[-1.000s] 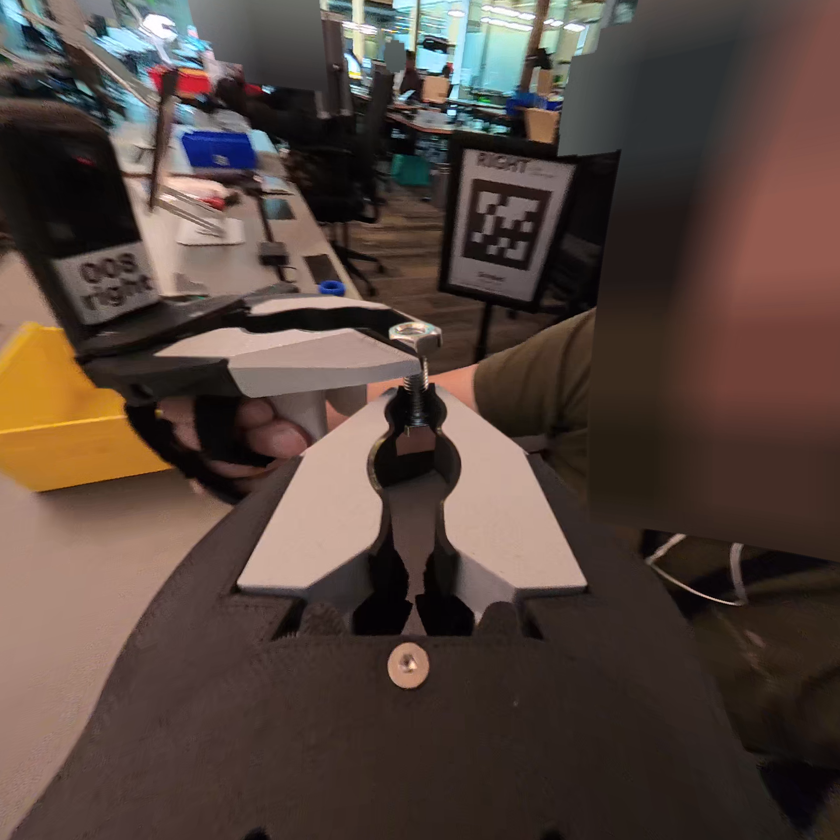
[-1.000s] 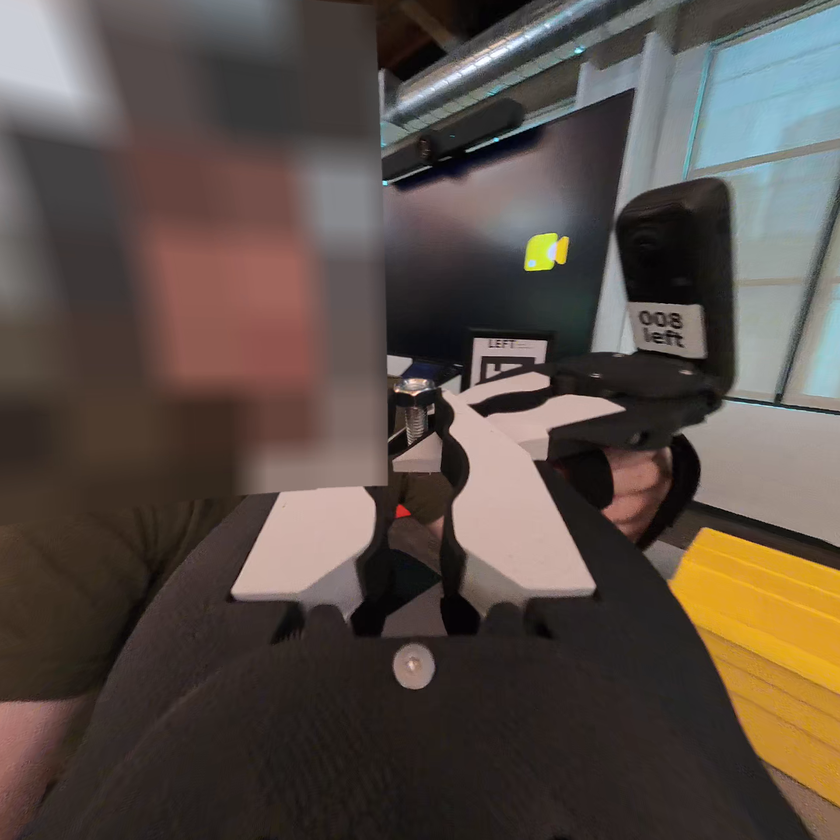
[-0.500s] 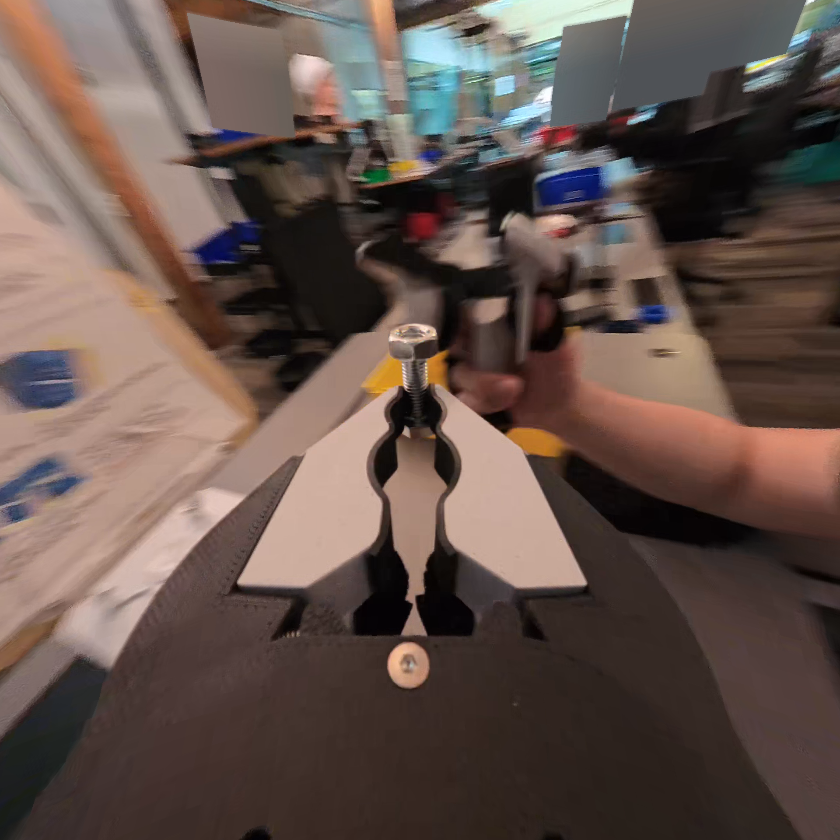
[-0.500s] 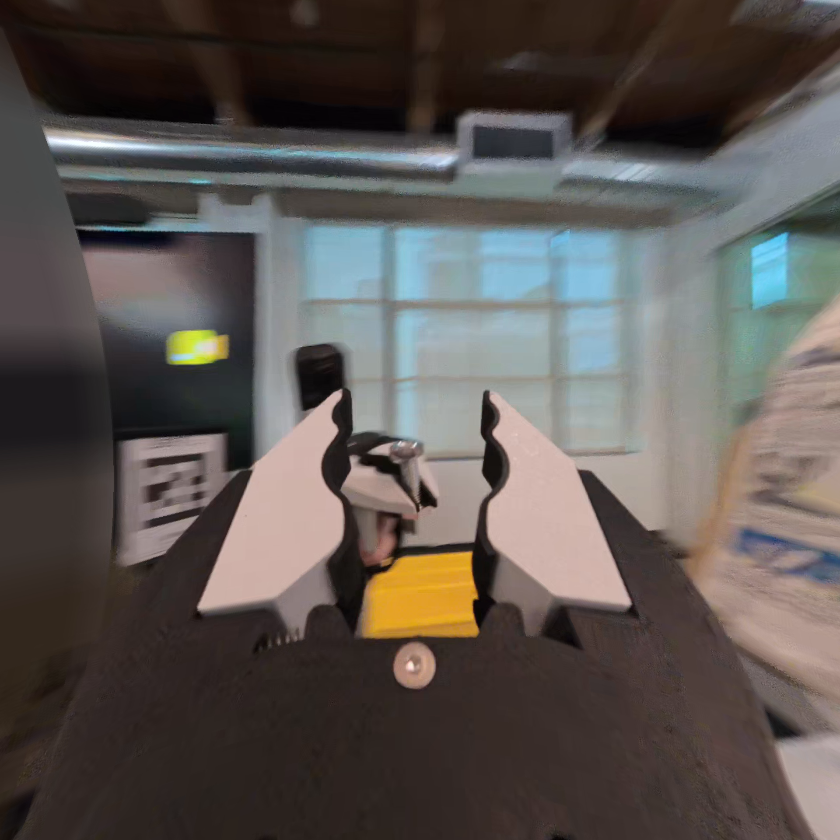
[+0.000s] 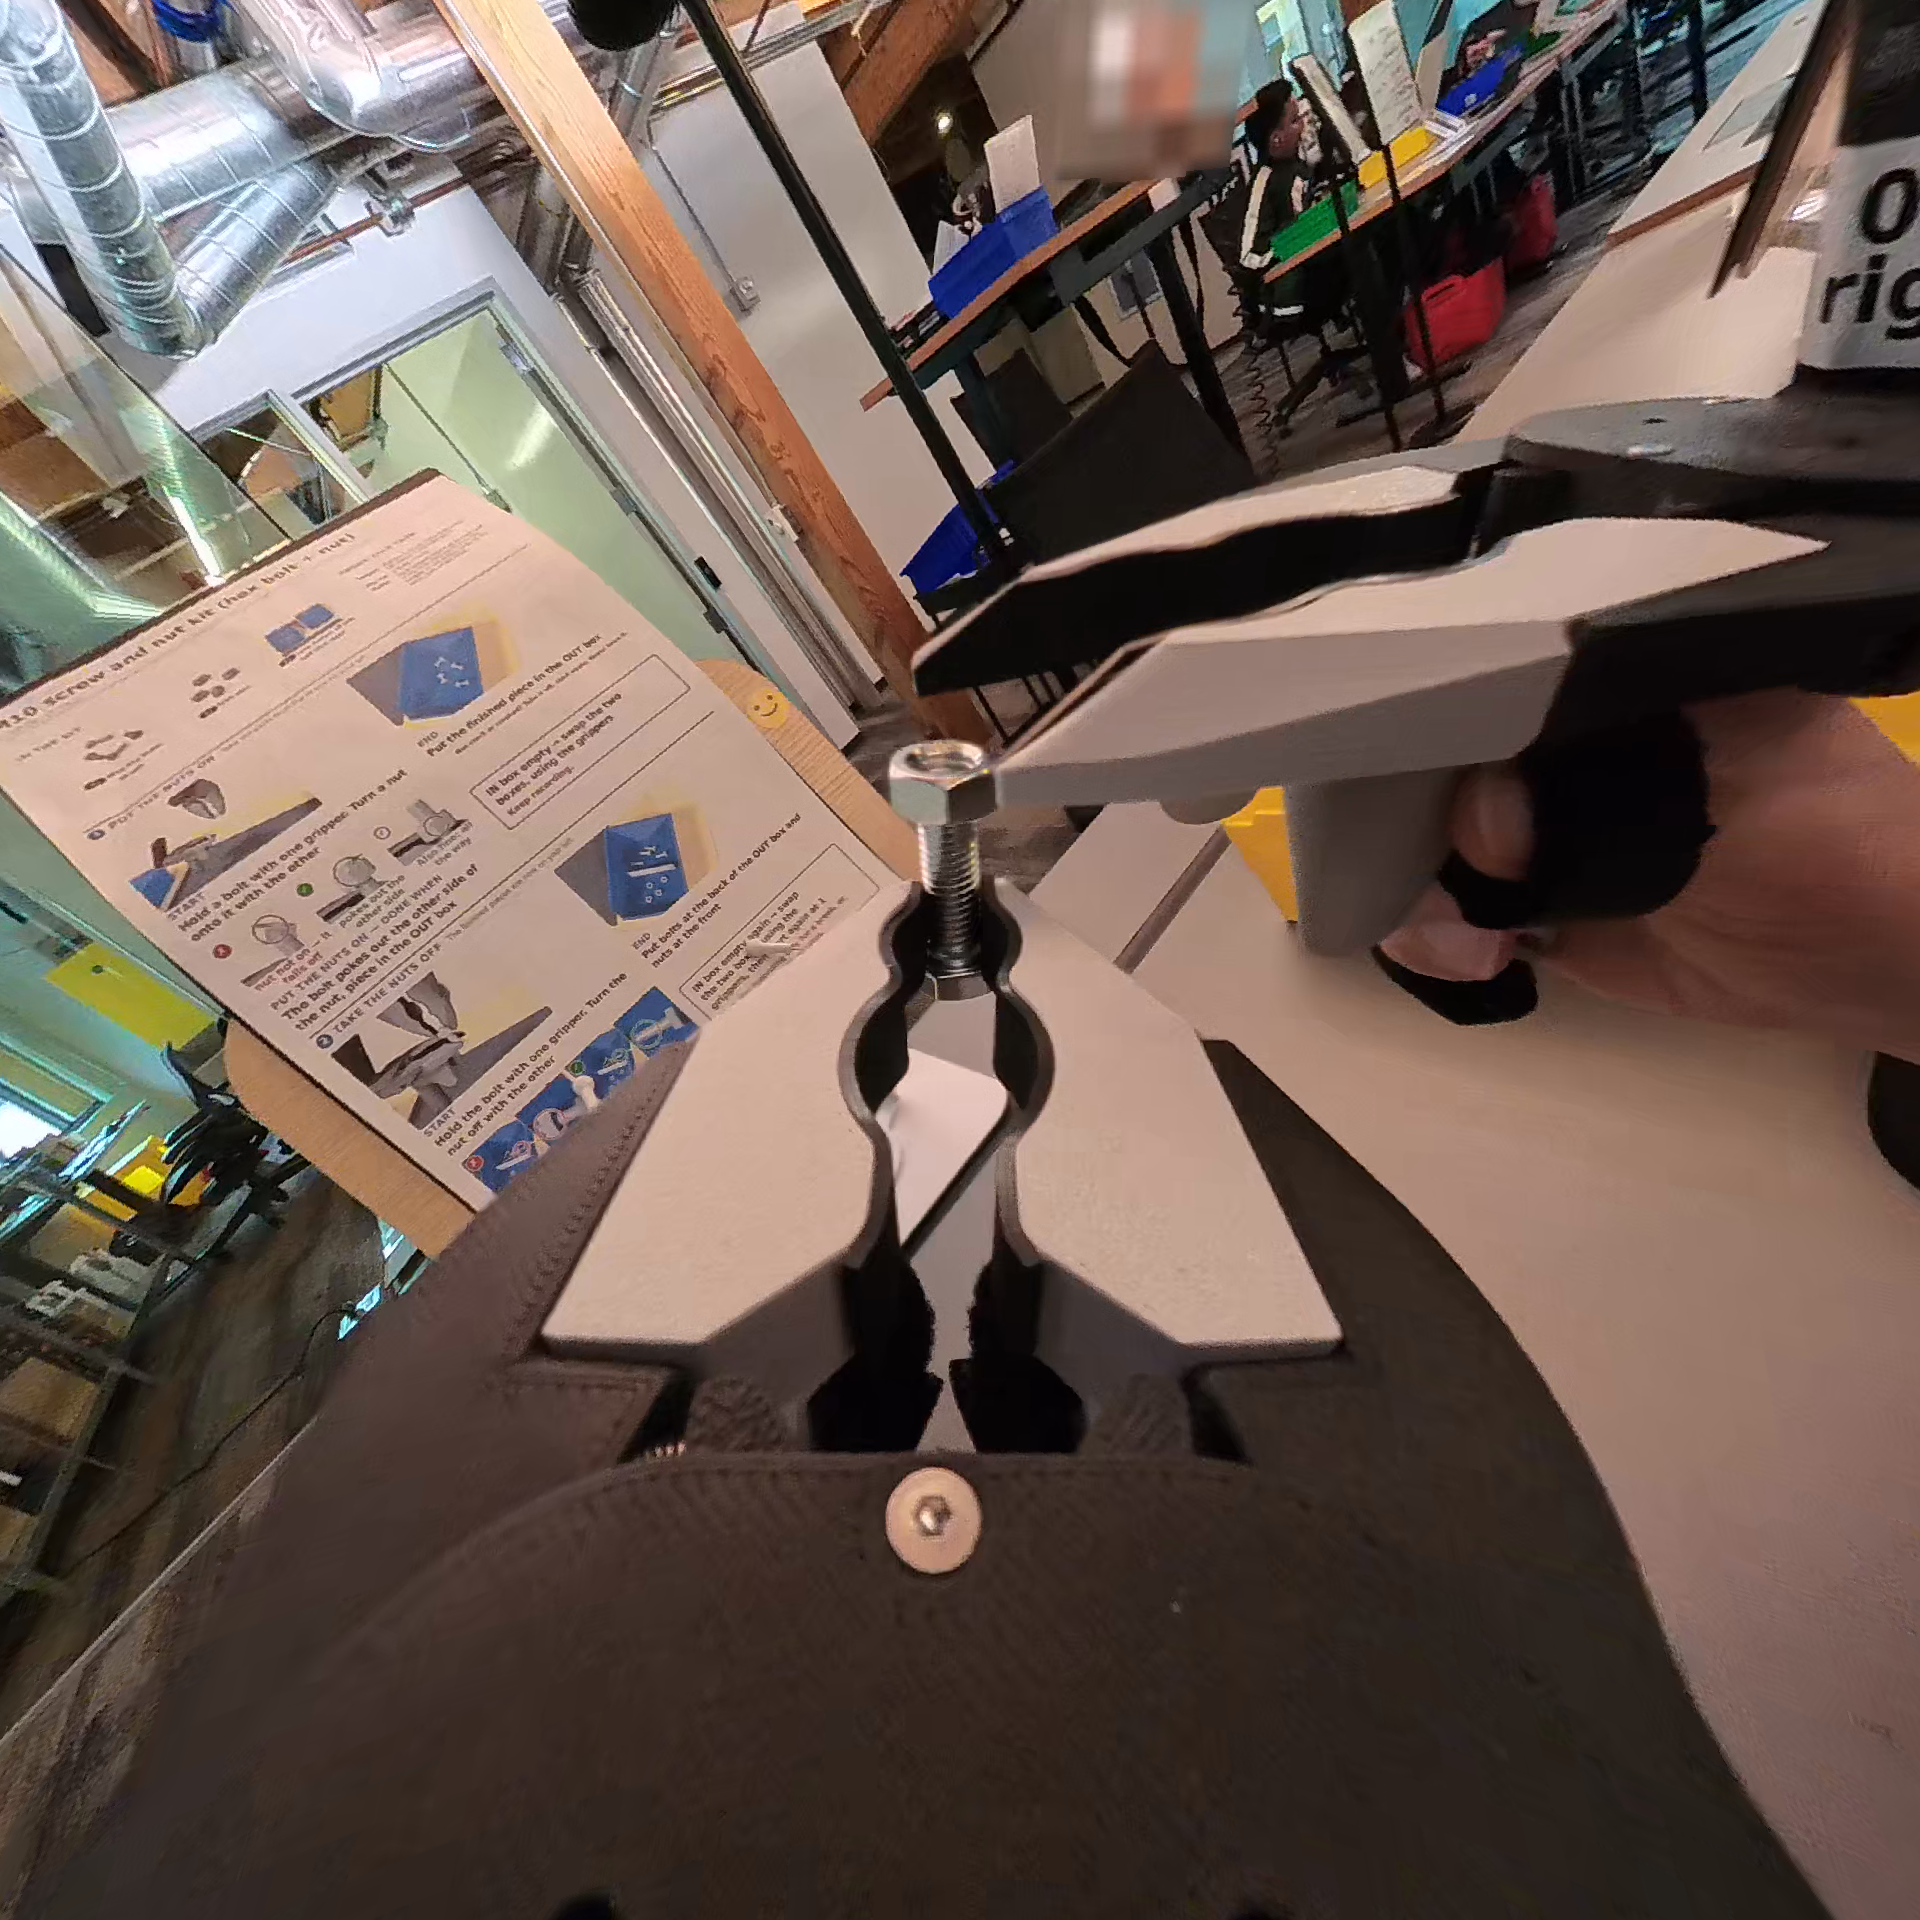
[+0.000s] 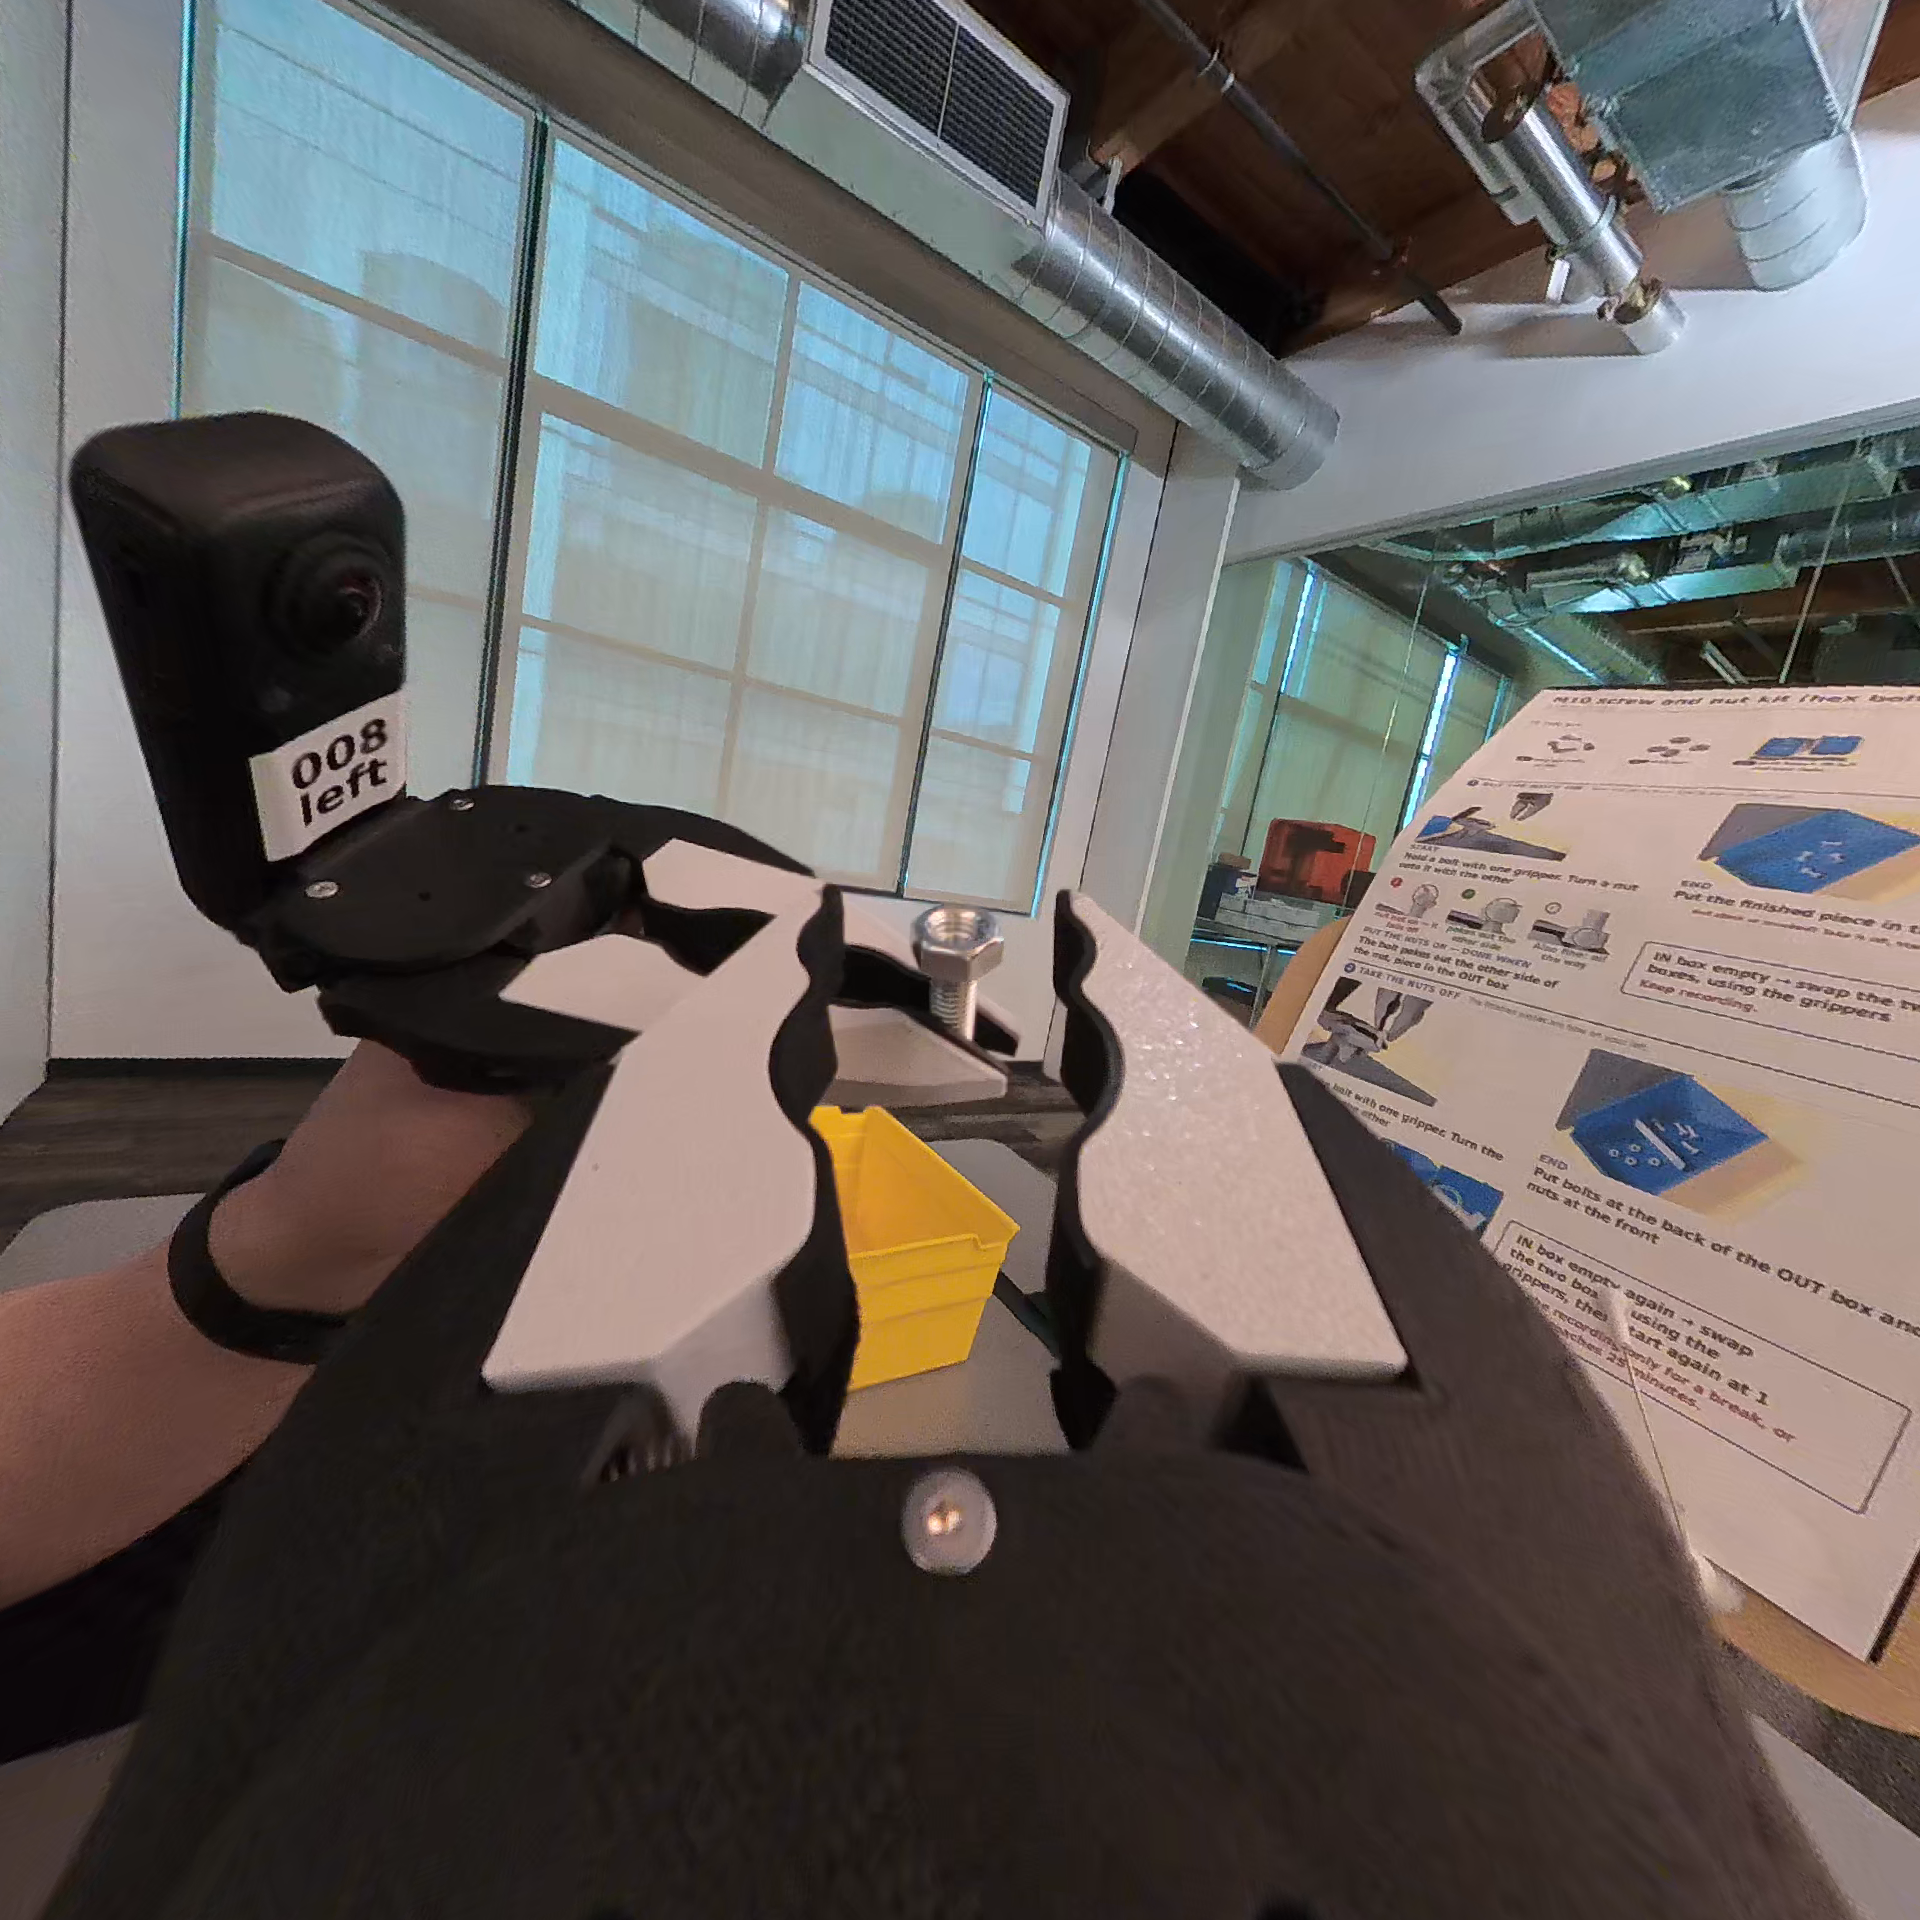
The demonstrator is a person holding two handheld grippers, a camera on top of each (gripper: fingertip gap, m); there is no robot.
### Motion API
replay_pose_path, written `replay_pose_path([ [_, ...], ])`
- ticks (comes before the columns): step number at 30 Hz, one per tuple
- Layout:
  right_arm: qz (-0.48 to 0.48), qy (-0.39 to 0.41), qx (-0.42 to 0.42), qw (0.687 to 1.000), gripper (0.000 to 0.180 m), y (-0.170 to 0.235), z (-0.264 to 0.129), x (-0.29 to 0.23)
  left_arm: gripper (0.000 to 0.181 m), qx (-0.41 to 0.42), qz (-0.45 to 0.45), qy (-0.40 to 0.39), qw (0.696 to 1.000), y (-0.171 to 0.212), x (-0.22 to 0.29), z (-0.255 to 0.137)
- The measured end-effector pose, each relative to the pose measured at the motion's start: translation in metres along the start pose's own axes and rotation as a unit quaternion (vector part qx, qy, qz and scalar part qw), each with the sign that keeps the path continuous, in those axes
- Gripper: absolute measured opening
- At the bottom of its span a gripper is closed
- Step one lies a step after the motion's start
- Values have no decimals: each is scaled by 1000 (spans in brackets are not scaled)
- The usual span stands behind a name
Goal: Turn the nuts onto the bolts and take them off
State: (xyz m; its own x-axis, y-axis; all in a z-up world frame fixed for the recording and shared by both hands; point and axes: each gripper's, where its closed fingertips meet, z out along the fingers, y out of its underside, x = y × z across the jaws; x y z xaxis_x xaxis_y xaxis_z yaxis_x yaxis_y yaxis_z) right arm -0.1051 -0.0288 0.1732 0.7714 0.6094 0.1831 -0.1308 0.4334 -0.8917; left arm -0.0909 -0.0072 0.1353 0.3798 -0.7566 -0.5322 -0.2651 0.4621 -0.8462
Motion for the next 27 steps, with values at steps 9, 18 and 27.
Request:
replay_pose_path([
  [9, 0, -38, -12, 999, 16, -1, -3, -4, 7, 12, 11, 20, 1000, -6, 8, -3],
  [18, 6, -53, -26, 998, 15, 1, -2, -7, 7, 21, -6, 42, 999, -9, 13, -5],
  [27, 118, -372, -2, 921, 15, -27, -50, -62, 7, 82, -130, 371, 916, -41, 77, -50],
])
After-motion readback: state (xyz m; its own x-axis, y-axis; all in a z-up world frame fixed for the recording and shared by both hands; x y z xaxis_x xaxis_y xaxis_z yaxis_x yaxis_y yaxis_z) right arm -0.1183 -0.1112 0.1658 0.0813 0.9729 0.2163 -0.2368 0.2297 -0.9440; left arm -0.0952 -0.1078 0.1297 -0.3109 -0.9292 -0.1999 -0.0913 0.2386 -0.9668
